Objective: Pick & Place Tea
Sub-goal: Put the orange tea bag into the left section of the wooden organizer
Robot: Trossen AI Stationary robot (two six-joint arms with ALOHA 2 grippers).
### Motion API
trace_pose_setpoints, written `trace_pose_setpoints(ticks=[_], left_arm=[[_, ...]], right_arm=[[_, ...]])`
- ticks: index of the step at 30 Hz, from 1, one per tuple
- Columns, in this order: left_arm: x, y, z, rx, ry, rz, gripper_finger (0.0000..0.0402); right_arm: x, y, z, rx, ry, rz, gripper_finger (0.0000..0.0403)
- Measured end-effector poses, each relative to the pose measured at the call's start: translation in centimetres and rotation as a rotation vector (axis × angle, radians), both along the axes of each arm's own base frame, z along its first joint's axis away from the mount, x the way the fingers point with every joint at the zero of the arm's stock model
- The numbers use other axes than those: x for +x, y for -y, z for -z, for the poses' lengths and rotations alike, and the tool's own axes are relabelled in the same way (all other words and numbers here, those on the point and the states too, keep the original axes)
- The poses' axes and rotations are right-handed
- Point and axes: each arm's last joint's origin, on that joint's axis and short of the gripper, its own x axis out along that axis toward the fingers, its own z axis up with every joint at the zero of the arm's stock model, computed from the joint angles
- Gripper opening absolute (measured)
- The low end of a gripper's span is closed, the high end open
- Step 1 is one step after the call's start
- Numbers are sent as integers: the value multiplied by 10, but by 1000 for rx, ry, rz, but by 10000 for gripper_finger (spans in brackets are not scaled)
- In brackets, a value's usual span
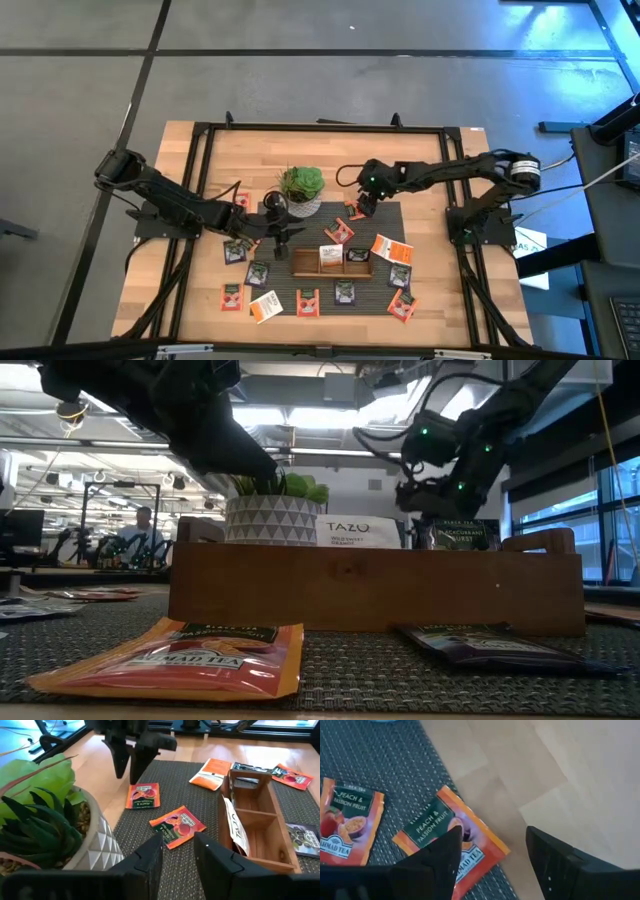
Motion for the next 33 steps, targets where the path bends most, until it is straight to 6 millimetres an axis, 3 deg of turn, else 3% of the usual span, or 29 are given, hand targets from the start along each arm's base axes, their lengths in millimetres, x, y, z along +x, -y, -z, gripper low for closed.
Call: trace_pose_setpoints(ticks=[14,33], left_arm=[[0,0,0,-13,4,-8,104],[0,0,1,-10,-3,-9,104]], right_arm=[[4,1,25,2,-93,-34,205],[3,3,28,-94,-136,-90,7]])
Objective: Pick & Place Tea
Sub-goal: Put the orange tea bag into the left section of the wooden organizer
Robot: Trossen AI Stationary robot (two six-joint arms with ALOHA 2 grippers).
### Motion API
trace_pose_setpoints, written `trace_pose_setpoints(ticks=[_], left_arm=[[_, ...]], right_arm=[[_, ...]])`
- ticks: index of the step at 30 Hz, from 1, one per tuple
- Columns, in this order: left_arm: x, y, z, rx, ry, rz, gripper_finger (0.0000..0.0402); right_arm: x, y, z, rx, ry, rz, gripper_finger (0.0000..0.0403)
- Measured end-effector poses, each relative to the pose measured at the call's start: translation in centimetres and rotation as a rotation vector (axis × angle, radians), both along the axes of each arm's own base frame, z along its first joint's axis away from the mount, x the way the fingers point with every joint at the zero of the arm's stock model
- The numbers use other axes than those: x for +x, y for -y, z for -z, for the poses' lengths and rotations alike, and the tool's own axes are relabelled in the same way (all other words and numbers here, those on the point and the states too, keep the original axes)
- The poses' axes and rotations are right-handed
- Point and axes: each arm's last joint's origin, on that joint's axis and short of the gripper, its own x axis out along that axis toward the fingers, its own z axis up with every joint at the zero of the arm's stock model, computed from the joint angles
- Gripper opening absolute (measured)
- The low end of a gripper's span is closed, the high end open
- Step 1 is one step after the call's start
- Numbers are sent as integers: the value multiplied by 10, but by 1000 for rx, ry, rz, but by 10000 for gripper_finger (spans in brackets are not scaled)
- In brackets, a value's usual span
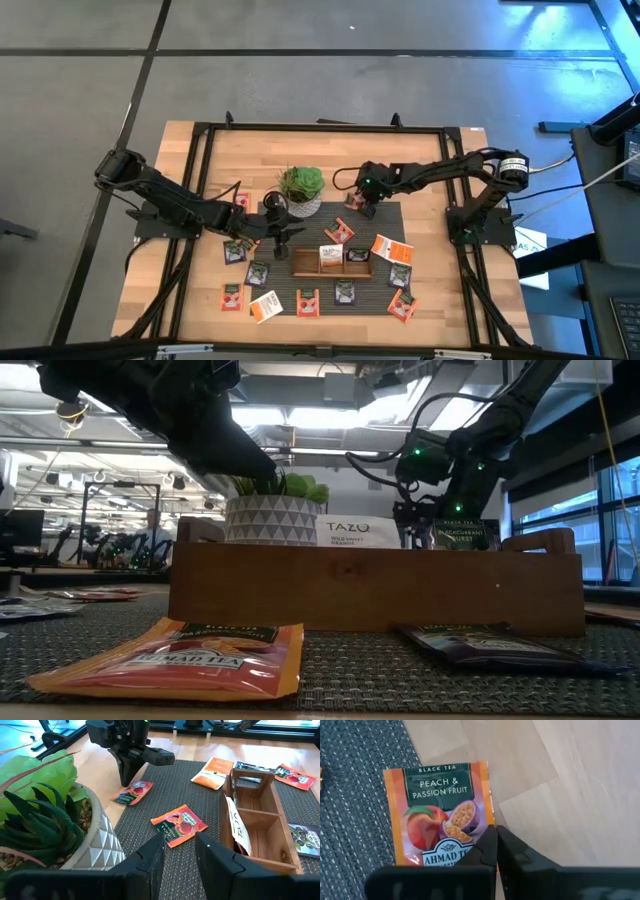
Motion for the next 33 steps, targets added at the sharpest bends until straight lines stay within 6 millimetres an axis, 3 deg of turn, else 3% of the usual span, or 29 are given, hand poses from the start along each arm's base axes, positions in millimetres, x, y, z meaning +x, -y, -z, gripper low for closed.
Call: trace_pose_setpoints(ticks=[13,22,28,33], left_arm=[[0,0,0,-8,3,-4,104],[0,1,0,-12,3,3,103],[0,1,0,-16,2,10,105],[0,2,0,-48,3,21,106]], right_arm=[[-3,5,-15,-135,18,148,20],[6,7,-38,-160,98,63,41],[16,11,-46,-84,244,-10,110],[19,14,-45,-151,244,-114,178]])
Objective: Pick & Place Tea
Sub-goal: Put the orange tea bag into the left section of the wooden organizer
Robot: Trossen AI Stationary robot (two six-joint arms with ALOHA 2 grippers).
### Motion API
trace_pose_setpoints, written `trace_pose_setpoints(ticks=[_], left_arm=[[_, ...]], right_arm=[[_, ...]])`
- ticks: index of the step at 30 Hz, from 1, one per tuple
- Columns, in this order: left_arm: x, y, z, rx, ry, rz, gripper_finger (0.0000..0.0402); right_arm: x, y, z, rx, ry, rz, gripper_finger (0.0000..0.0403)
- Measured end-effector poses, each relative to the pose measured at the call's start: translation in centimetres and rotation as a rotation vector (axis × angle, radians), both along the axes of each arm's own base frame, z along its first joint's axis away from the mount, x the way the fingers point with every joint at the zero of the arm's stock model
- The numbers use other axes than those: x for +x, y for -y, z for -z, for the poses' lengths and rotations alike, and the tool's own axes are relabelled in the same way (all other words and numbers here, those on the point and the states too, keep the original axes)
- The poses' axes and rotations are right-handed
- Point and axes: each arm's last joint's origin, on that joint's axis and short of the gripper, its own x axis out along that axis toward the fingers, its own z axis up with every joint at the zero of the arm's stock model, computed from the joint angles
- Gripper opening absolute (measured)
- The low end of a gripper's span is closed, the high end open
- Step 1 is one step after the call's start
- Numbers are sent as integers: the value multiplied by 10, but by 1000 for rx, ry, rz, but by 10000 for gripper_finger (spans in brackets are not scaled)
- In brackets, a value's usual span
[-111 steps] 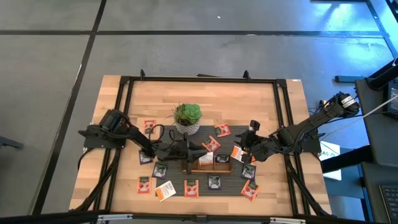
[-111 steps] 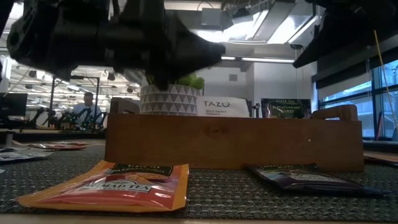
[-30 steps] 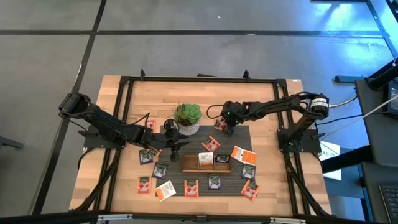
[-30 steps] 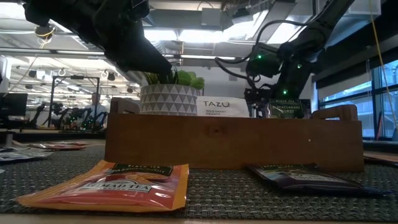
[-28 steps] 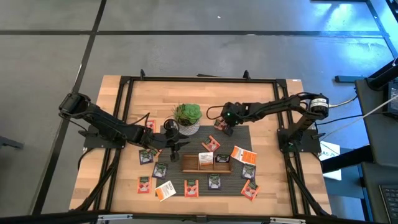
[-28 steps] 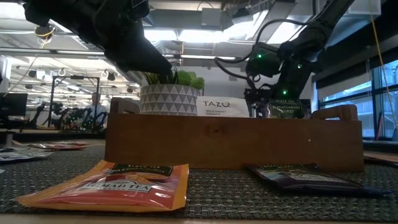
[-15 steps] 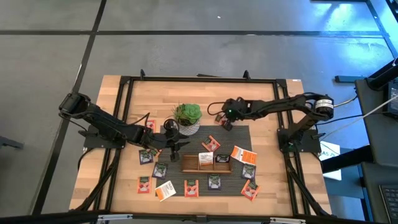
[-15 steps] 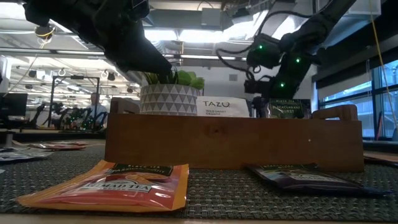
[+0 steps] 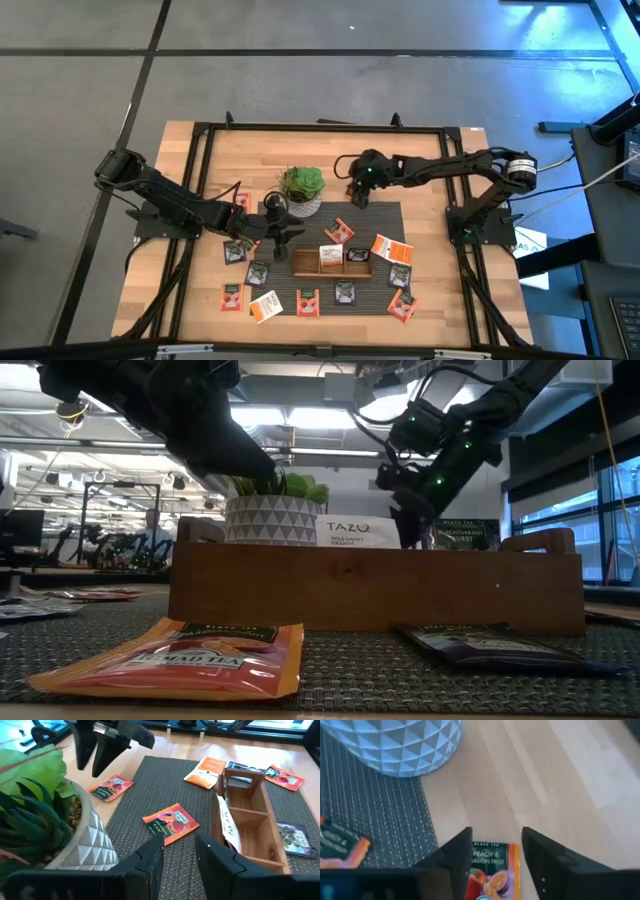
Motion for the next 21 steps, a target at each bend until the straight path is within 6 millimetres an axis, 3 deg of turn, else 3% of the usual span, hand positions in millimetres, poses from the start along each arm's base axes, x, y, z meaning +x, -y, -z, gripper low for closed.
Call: trace_pose_setpoints(ticks=[6,10,21], left_arm=[[0,1,0,-17,-3,12,103],[0,1,0,-17,-2,12,106],[0,0,0,-16,-2,10,104]], right_arm=[[1,2,7,1,-27,-6,212],[-1,11,17,33,-51,54,198],[4,18,48,15,-146,9,153]])
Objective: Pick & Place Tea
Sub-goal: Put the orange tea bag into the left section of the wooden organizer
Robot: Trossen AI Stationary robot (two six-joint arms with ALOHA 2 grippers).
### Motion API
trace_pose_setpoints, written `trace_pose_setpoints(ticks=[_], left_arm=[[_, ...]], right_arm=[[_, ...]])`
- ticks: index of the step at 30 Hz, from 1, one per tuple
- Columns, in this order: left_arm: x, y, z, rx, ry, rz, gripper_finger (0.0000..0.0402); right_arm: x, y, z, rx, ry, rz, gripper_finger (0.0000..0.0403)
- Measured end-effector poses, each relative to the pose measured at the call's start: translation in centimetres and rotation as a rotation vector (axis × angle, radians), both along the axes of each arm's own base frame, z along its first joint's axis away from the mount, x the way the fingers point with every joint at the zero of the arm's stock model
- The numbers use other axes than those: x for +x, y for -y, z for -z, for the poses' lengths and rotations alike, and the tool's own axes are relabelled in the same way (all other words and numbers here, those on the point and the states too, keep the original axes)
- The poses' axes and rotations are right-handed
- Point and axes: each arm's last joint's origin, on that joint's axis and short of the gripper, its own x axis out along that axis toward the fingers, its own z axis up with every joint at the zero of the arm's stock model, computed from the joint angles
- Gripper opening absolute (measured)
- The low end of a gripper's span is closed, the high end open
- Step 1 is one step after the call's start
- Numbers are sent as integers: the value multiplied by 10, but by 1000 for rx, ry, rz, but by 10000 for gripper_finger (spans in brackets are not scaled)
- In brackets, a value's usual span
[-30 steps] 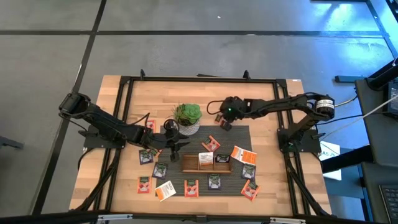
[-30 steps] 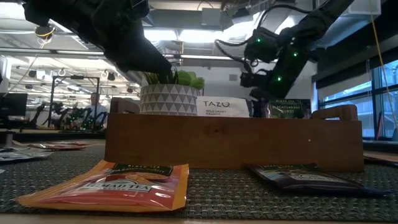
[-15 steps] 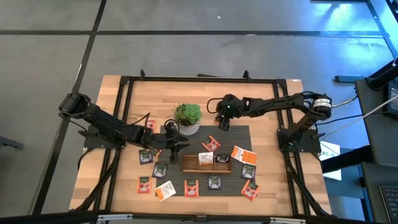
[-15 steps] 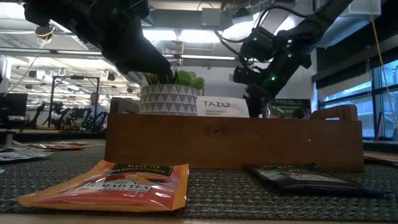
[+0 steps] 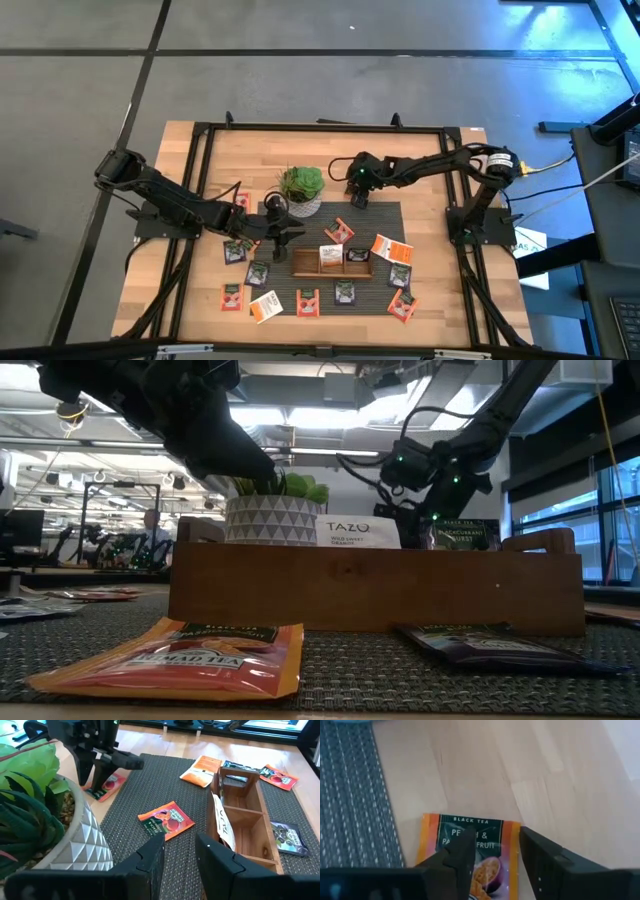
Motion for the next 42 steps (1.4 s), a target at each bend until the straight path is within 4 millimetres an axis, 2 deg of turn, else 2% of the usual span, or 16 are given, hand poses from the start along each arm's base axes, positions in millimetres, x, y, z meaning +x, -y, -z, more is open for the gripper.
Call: trace_pose_setpoints(ticks=[4,12,14,21,28,34,39,42], left_arm=[[0,0,0,0,0,-1,107],[0,0,0,0,1,-1,103],[0,0,0,0,1,-1,104],[0,0,0,0,1,0,106],[8,-1,-1,-7,54,18,103],[29,-1,-15,40,71,80,107],[51,-5,2,63,-41,65,103],[69,-14,11,83,-69,-3,103]], right_arm=[[0,0,3,-7,-13,10,123],[-1,0,5,-24,-35,-6,20],[-1,0,5,-27,-40,-7,7],[-2,0,6,-1,-29,45,34],[-2,-3,7,101,-10,7,71],[-2,-3,7,105,-8,3,79],[-2,-3,7,106,-12,3,77],[-2,-3,7,106,-12,3,77]])
